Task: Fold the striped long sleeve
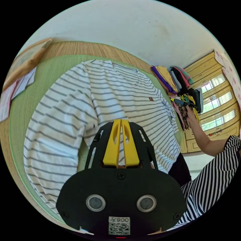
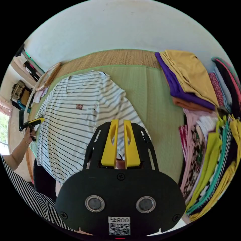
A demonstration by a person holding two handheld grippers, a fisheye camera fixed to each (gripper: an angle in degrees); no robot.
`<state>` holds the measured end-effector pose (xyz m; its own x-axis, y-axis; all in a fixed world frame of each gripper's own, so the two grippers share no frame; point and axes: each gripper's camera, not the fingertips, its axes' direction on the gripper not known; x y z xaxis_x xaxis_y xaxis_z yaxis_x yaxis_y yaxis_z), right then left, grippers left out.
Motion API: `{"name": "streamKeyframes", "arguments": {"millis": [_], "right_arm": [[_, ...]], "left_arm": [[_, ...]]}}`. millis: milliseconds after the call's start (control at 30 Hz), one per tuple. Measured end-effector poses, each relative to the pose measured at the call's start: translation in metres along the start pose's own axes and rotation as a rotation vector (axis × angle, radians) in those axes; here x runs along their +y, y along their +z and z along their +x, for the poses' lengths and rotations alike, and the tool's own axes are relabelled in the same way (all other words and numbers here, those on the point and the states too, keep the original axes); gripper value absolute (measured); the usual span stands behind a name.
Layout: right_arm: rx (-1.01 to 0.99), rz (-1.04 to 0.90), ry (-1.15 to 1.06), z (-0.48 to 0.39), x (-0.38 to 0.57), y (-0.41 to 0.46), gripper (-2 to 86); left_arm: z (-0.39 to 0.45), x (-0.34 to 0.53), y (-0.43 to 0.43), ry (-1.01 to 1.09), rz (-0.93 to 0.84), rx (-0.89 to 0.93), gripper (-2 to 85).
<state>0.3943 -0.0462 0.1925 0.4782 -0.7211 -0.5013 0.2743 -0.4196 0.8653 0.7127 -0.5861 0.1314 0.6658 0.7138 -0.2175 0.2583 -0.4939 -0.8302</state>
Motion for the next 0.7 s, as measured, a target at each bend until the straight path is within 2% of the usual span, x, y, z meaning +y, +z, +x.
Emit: {"name": "streamKeyframes", "arguments": {"millis": [100, 300, 433, 633, 700], "right_arm": [[0.143, -0.053, 0.093, 0.018, 0.051, -0.008, 6.4], [0.103, -0.159, 0.241, 0.041, 0.092, 0.021, 5.8], [0.135, -0.192, 0.194, 0.036, 0.073, 0.007, 0.5], [0.371, -0.205, 0.139, 0.069, 0.023, -0.038, -0.2], [0.380, -0.245, 0.180, 0.091, 0.011, -0.037, -0.1]], "left_arm": [[0.006, 0.040, -0.002, -0.052, -0.022, 0.002, 0.1], [0.028, 0.067, 0.005, -0.094, -0.019, 0.094, 0.1], [0.048, 0.065, 0.000, -0.054, 0.001, 0.095, 0.1], [0.057, 0.071, -0.011, -0.046, 0.030, 0.076, 0.2], [0.057, 0.076, -0.015, -0.056, 0.046, 0.065, 0.1]]}}
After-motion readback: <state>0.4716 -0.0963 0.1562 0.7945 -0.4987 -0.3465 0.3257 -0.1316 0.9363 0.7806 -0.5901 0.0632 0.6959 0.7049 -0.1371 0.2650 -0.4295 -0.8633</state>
